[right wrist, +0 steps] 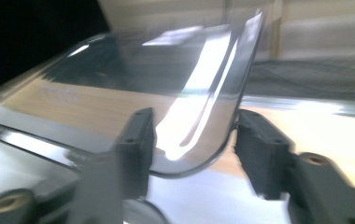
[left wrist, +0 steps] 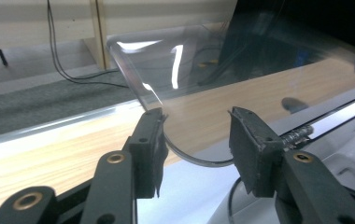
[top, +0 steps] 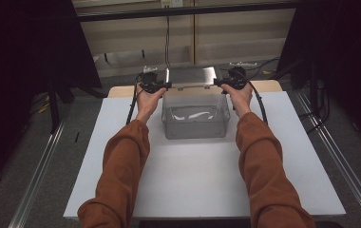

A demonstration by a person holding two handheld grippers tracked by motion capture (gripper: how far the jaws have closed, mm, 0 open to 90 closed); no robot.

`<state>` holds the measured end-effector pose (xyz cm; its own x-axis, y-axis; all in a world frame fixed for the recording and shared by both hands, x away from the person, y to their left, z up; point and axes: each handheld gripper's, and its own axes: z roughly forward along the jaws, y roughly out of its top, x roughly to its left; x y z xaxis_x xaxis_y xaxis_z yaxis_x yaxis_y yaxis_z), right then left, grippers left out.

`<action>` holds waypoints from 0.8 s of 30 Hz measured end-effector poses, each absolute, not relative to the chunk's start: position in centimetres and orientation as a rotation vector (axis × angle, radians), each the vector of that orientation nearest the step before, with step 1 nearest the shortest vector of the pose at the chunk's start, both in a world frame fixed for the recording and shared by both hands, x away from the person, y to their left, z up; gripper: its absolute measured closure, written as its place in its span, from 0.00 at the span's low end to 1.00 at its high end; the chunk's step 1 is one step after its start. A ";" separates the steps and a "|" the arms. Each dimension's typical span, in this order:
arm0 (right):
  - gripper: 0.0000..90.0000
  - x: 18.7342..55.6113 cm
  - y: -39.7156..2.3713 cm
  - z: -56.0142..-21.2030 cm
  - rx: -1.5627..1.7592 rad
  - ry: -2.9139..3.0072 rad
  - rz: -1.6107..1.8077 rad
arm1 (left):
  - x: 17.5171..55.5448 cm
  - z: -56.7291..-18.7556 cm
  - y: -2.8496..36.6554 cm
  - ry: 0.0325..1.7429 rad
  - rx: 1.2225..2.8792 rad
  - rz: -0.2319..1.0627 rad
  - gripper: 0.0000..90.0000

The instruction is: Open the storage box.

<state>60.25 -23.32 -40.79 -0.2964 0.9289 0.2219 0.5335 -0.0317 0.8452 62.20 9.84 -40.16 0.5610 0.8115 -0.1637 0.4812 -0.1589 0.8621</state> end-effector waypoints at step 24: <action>0.39 59.1 -23.0 -39.7 1.415 1.830 1.338 | 61.6 -40.2 10.2 1.080 1.787 0.447 0.26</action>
<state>59.08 -23.02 -39.70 -0.3617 0.9123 0.1919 0.4596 -0.0046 0.8881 61.59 10.15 -40.18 0.5401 0.8266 -0.1581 0.4728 -0.1426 0.8695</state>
